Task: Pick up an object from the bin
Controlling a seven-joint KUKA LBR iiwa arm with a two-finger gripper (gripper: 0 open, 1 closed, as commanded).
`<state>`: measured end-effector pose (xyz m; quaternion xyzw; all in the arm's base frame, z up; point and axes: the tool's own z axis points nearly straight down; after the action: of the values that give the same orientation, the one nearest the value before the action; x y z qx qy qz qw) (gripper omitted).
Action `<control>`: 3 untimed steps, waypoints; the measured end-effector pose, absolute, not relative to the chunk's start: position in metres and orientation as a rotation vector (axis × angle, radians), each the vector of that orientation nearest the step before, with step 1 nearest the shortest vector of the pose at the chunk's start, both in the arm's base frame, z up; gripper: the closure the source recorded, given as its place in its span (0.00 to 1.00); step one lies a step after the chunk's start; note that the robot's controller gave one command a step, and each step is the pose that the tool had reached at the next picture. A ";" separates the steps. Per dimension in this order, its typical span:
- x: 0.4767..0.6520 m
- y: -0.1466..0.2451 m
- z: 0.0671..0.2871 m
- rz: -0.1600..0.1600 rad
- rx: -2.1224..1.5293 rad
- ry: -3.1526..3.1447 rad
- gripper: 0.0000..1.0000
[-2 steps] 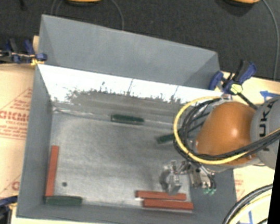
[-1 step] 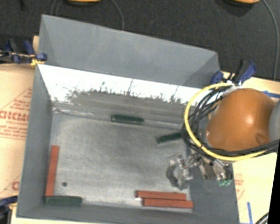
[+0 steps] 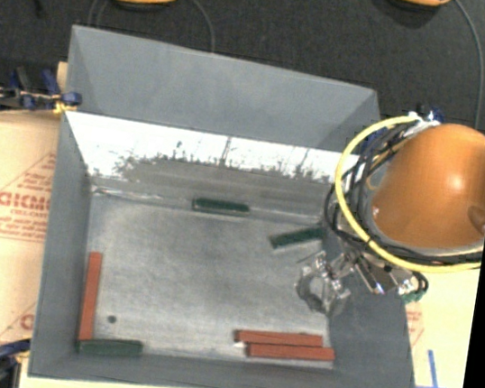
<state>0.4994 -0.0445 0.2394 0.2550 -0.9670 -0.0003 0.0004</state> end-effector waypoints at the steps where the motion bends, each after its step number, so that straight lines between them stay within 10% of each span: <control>1: 0.484 -0.004 0.146 -0.005 0.761 -3.043 0.00; 2: 0.486 -0.005 0.150 -0.001 0.756 -3.052 0.00; 3: 0.483 -0.007 0.105 0.002 0.658 -3.081 0.00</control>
Offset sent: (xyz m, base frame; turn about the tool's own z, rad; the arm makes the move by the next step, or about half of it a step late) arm 0.0000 0.0000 0.0000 0.0000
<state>0.4835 -0.0070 0.1047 0.2087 -0.9780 0.0006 -0.0045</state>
